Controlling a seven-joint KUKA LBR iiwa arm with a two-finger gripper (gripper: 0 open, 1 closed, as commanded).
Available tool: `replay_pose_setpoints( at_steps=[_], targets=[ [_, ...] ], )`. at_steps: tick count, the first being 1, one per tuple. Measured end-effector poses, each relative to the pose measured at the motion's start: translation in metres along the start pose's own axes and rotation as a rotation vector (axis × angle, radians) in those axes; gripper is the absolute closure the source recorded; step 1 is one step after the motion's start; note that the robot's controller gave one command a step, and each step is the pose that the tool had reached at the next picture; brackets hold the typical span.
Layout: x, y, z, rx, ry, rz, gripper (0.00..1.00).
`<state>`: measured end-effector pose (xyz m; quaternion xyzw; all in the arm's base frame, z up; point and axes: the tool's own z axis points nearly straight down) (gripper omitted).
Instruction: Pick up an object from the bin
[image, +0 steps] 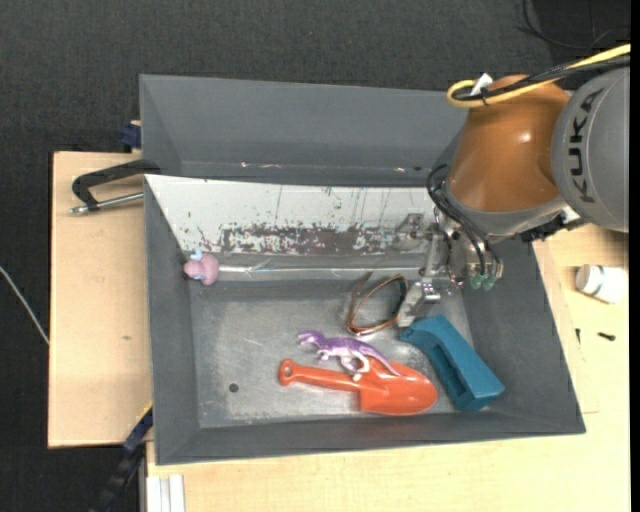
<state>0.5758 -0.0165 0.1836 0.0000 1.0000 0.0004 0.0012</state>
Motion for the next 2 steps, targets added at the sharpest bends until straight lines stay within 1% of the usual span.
replay_pose_setpoints(
  at_steps=[1, 2],
  targets=[
    [0.000, 0.000, 0.000, 0.000, 0.000, 0.000, 0.00],
    [-0.002, -0.008, 0.063, 0.000, -0.005, -0.043, 0.00]
  ],
)
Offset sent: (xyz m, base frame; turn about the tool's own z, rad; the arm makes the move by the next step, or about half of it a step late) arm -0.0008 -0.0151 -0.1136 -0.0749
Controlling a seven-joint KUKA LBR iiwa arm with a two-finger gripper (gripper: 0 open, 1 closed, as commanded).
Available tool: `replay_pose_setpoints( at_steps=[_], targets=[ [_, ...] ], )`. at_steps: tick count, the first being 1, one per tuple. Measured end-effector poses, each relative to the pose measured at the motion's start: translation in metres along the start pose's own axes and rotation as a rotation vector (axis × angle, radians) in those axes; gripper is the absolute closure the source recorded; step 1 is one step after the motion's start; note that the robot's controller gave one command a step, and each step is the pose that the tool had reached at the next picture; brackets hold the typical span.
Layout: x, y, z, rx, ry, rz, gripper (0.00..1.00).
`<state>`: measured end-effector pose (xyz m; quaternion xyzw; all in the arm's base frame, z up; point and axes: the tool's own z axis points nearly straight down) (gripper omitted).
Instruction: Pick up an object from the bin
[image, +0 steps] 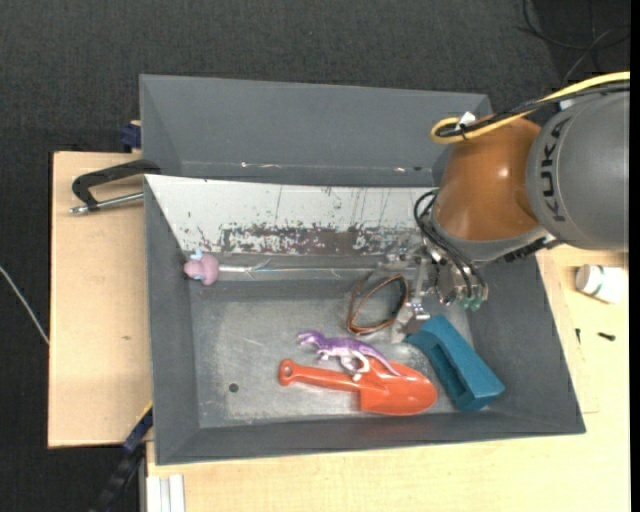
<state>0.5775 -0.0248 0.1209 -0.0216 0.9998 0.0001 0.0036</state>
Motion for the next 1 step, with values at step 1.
replay_pose_setpoints(
  at_steps=[1],
  targets=[
    [-0.0202, 0.0003, 0.0445, -0.001, 0.006, -0.108, 1.00]
  ],
)
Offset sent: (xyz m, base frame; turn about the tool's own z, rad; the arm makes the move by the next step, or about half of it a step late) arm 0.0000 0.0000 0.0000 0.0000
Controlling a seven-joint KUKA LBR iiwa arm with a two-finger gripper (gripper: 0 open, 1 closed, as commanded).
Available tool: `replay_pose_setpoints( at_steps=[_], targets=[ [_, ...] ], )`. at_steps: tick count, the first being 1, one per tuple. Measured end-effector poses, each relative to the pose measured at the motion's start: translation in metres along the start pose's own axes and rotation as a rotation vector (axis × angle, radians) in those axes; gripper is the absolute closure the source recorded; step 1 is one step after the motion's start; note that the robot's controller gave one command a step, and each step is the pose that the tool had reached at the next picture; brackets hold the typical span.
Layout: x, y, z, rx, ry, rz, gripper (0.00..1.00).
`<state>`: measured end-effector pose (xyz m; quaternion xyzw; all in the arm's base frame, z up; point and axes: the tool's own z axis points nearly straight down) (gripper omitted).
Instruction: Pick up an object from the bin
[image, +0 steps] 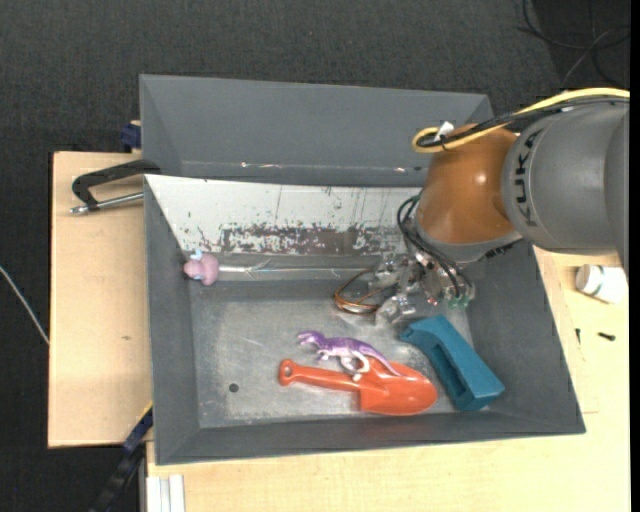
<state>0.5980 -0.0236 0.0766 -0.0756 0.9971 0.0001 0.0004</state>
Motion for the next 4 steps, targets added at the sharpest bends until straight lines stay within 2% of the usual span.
replay_pose_setpoints(
  at_steps=[2, 3, 4],
  targets=[
    [0.0001, -0.0057, 0.0002, -0.007, -0.002, 0.001, 1.00],
    [-0.0027, 0.0010, -0.0003, 0.006, -0.002, 0.007, 1.00],
    [-0.0001, -0.0010, -0.0005, -0.003, -0.005, 0.029, 1.00]
  ],
)
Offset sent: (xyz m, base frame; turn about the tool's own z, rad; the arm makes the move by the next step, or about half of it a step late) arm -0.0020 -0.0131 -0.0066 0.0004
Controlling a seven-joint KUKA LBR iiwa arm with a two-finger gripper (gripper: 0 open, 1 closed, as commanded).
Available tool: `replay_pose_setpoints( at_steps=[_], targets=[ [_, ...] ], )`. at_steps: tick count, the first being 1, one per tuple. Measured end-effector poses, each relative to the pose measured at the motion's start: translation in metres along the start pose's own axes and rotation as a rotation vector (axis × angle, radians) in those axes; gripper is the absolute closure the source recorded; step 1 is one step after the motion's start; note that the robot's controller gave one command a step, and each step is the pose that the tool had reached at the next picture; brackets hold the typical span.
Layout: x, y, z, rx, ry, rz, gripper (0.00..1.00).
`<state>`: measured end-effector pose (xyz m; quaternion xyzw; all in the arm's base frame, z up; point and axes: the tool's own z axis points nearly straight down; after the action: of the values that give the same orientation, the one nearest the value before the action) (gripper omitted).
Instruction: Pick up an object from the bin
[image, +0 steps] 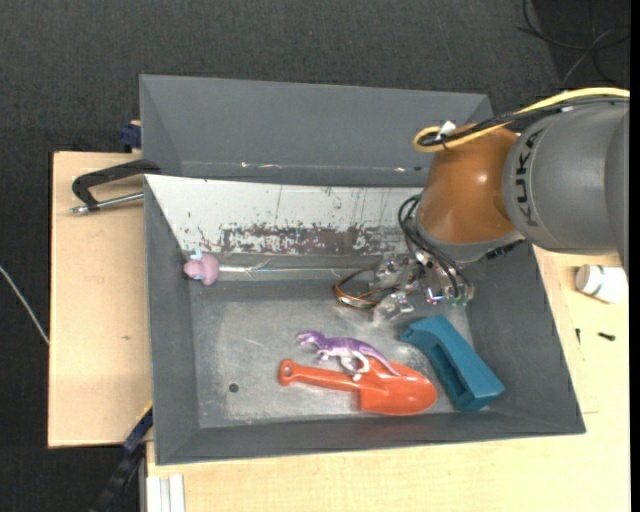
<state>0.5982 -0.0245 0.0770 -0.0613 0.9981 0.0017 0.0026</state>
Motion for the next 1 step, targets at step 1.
replay_pose_setpoints(
  at_steps=[1],
  targets=[
    [-0.0020, -0.0044, -0.0008, 0.001, 0.000, -0.021, 1.00]
  ],
)
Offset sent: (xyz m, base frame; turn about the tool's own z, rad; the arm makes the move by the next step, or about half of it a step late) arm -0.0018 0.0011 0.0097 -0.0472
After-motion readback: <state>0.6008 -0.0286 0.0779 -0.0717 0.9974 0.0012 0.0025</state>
